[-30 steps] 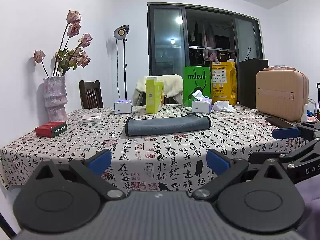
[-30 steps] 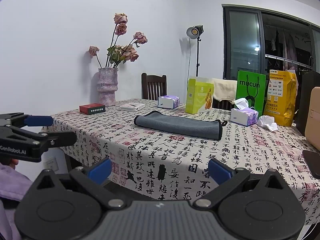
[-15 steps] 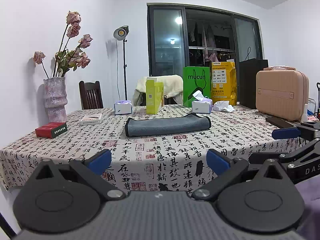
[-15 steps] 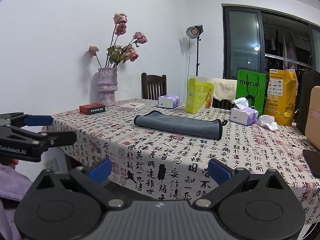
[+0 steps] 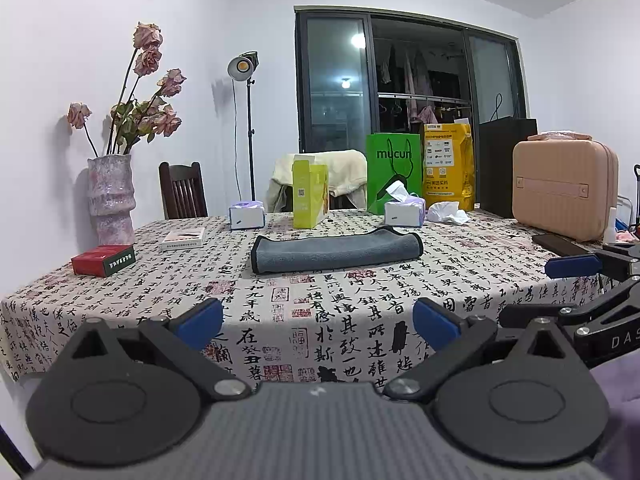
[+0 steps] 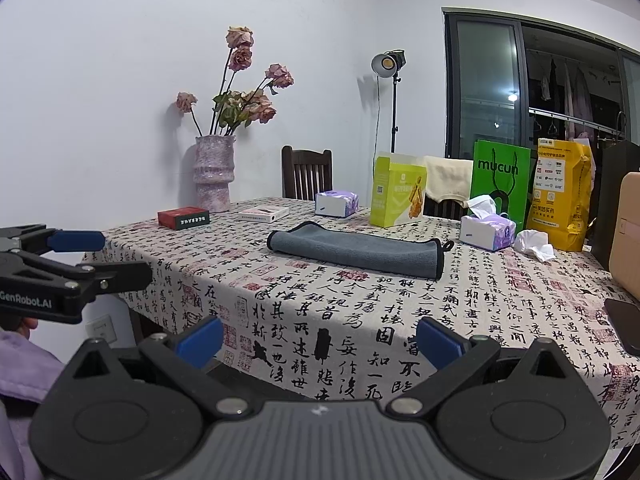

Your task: Fold towel

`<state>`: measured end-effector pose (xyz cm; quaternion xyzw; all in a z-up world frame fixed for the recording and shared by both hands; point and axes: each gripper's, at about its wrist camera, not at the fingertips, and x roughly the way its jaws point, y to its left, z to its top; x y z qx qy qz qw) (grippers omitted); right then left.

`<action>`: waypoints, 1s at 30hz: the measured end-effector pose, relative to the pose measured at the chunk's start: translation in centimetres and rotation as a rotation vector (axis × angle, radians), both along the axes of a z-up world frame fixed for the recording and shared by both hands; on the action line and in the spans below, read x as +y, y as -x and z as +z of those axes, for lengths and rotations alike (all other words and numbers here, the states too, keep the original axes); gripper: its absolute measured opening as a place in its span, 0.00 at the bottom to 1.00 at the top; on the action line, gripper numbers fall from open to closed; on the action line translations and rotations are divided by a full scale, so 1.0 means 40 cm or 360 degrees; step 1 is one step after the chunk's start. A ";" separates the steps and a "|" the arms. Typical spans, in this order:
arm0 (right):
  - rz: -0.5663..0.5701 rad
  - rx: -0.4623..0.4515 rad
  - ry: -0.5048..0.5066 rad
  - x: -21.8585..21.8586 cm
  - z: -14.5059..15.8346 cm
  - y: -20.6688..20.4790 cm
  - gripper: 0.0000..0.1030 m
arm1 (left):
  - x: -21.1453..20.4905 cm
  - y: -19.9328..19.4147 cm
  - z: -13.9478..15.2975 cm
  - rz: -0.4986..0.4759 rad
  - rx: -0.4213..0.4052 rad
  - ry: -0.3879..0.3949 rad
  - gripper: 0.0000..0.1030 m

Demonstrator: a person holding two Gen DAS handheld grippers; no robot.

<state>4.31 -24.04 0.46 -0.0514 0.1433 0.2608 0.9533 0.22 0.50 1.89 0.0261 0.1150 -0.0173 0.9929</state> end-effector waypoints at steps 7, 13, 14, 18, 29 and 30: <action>-0.0003 -0.0004 0.0001 -0.001 -0.001 -0.001 1.00 | 0.002 0.003 0.001 0.0016 -0.0006 -0.0004 1.00; -0.0002 -0.0012 0.0002 -0.001 0.001 -0.002 1.00 | 0.005 0.004 0.003 0.0024 -0.0017 -0.0008 1.00; -0.0002 -0.0013 0.0002 -0.001 0.000 0.000 1.00 | 0.003 0.003 0.003 0.0024 -0.0018 -0.0010 1.00; -0.0002 -0.0014 0.0002 -0.001 0.000 0.000 1.00 | 0.003 0.003 0.003 0.0025 -0.0019 -0.0011 1.00; -0.0005 -0.0023 0.0001 -0.001 0.011 -0.001 1.00 | 0.002 0.005 0.008 0.0026 -0.0029 -0.0015 1.00; -0.0006 -0.0024 0.0000 -0.001 0.012 -0.001 1.00 | 0.003 0.005 0.008 0.0025 -0.0028 -0.0015 1.00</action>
